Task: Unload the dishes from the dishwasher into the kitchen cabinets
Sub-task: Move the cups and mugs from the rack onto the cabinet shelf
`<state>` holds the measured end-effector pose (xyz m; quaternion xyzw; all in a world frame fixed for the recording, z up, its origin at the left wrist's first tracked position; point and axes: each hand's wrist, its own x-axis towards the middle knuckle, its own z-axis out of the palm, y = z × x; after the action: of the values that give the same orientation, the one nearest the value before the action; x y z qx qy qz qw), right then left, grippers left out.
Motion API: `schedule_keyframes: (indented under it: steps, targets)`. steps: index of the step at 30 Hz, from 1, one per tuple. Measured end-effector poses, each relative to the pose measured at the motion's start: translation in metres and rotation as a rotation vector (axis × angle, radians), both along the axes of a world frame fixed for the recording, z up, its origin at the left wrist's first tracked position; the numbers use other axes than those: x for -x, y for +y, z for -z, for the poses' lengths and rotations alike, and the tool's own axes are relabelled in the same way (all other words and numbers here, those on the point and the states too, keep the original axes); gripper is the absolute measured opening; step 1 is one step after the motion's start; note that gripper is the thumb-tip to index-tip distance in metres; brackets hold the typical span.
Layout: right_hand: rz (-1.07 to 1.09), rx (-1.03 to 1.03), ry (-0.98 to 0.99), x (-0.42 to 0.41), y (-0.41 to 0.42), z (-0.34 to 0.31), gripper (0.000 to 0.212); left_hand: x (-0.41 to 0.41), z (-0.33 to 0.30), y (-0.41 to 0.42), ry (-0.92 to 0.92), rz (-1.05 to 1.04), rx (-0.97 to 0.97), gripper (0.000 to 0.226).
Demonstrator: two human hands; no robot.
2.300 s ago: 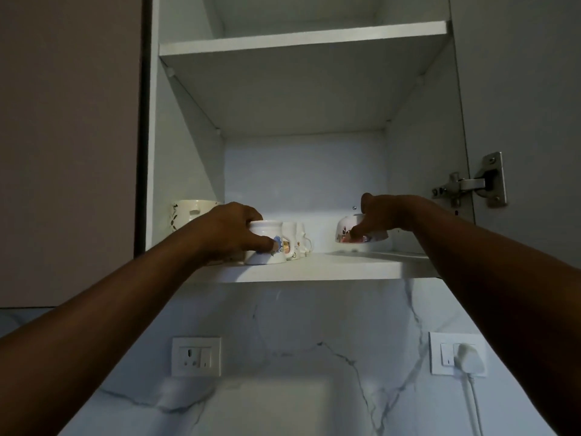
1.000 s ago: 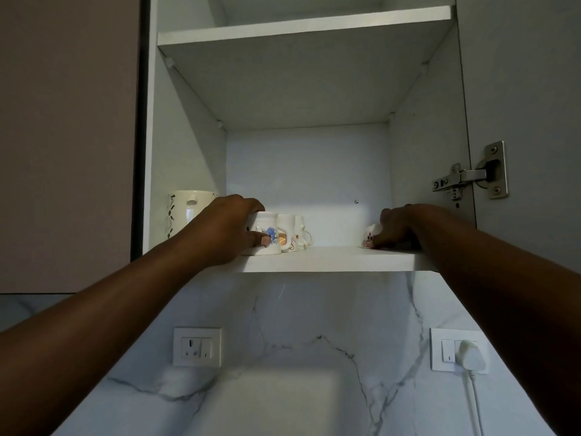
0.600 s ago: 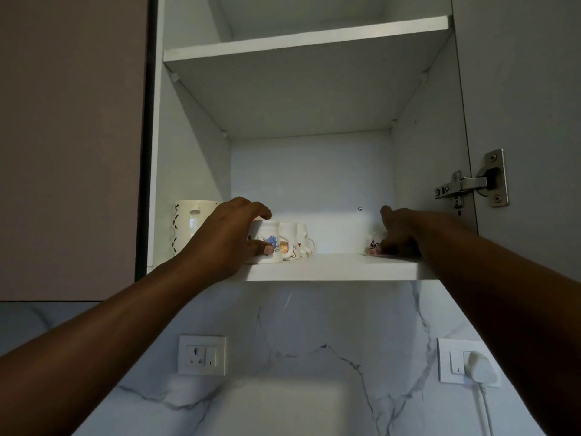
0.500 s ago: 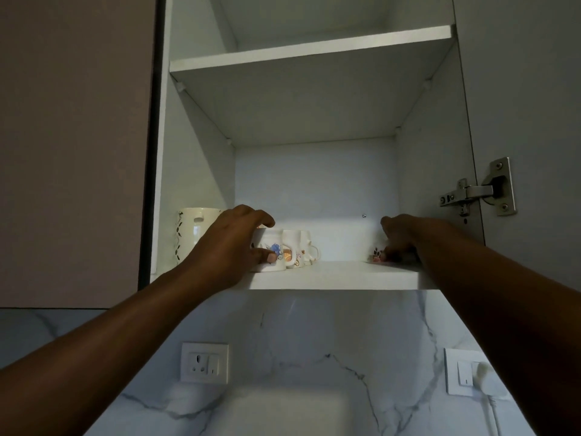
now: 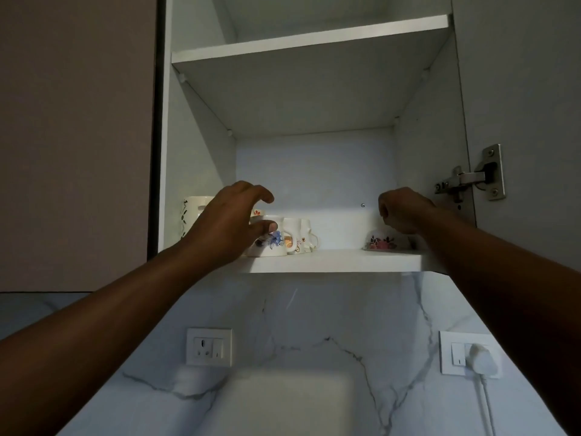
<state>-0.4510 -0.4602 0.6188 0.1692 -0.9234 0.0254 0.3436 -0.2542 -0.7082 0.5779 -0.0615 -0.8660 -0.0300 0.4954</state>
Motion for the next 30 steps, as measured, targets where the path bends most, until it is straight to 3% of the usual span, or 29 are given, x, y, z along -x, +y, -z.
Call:
schedule_keyframes:
  steps: [6,13,22,27,30]
  targets:
    - [-0.187,0.170,0.205,-0.033,0.005,0.005,0.013,-0.021,-0.007,0.002,0.049,-0.018,0.126,0.042]
    - [-0.289,0.032,0.325,-0.123,-0.026,0.034,0.020,-0.075,0.006,0.005,0.071,-0.108,0.284,0.040]
    - [-0.322,-0.082,0.288,-0.278,-0.052,0.093,0.024,-0.192,0.048,-0.004,0.009,-0.087,0.321,0.035]
    - [-0.342,-0.125,0.216,-0.351,-0.053,0.123,0.025,-0.246,0.085,0.007,-0.095,-0.067,0.197,0.036]
    - [-0.344,-0.163,0.183,-0.382,-0.049,0.133,0.025,-0.277,0.102,0.014,-0.142,-0.082,0.252,0.039]
